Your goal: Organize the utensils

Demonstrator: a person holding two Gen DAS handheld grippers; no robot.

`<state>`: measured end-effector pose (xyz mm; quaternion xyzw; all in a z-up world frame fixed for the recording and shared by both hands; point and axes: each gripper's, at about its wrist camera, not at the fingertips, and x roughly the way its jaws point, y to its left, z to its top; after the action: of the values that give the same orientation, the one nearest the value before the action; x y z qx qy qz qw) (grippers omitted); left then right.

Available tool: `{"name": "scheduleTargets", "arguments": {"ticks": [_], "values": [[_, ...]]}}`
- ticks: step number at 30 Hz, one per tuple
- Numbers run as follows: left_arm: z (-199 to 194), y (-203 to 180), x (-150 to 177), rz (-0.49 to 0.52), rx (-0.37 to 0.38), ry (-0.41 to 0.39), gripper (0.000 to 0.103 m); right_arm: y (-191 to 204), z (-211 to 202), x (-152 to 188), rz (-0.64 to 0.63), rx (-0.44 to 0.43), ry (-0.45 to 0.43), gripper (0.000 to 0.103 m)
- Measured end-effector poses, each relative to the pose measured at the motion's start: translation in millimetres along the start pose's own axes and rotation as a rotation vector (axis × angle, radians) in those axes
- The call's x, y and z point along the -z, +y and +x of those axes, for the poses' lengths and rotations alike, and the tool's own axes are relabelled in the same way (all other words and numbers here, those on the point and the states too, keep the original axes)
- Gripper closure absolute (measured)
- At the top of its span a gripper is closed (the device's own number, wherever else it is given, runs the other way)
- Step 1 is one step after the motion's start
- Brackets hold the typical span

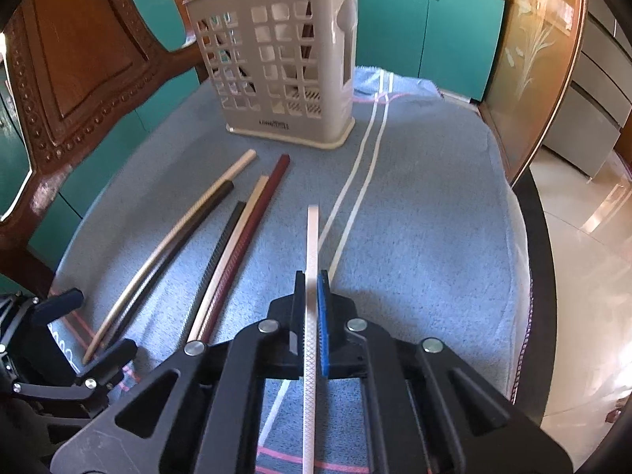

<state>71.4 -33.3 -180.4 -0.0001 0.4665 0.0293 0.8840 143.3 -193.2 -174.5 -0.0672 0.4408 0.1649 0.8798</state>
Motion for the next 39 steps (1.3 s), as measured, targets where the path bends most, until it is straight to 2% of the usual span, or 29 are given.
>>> {"name": "scheduleTargets", "arguments": {"ticks": [7,17,20,22,24,31,39], "values": [[1,-1,1,0.001,0.0,0.0,0.026,-3,-4,-2,0.017,-0.001,-0.015,0.097],[1,-1,2,0.002,-0.003,-0.001,0.025,-1,2,-1,0.011,0.01,0.015,0.095],[1,-2,2,0.002,-0.003,-0.001,0.025,-2,6,-1,0.016,0.015,0.03,0.084],[1,-2,2,0.002,-0.003,-0.001,0.025,-2,8,-1,0.016,0.027,0.042,0.07],[1,-2,2,0.001,-0.003,-0.001,0.025,-2,11,0,0.015,0.037,0.053,0.066],[1,-1,2,0.002,-0.004,-0.001,0.024,-3,14,2,0.022,0.046,0.066,0.059],[2,-2,3,0.002,-0.006,-0.002,0.023,-4,15,1,0.025,0.049,0.068,0.058]]}}
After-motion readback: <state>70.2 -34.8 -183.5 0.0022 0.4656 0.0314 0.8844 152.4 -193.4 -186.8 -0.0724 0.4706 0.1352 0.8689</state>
